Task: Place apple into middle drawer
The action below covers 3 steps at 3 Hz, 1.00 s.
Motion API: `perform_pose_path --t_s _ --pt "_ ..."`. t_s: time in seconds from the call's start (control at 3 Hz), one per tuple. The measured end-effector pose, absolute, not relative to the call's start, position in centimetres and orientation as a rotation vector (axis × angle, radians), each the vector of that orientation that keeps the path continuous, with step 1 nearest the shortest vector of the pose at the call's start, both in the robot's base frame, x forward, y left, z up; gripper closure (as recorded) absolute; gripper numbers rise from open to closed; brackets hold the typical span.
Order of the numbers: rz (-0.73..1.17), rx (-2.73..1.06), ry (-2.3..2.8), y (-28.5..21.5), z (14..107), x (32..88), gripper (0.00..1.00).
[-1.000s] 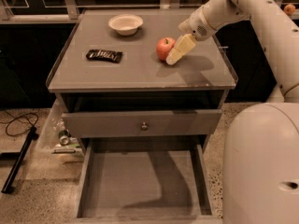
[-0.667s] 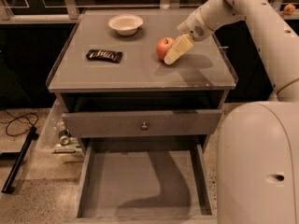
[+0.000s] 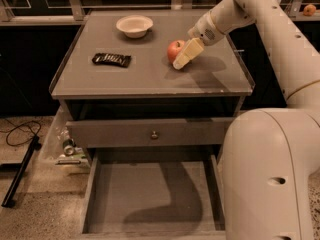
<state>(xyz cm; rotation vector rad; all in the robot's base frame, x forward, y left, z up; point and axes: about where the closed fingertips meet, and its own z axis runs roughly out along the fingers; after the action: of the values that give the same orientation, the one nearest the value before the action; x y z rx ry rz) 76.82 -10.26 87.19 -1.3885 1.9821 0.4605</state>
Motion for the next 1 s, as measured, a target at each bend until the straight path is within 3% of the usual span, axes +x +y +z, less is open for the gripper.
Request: perform_pose_path --t_s 1.0 --pt "0.461 -1.389 1.982 -10.25 87.18 76.83 0.66"
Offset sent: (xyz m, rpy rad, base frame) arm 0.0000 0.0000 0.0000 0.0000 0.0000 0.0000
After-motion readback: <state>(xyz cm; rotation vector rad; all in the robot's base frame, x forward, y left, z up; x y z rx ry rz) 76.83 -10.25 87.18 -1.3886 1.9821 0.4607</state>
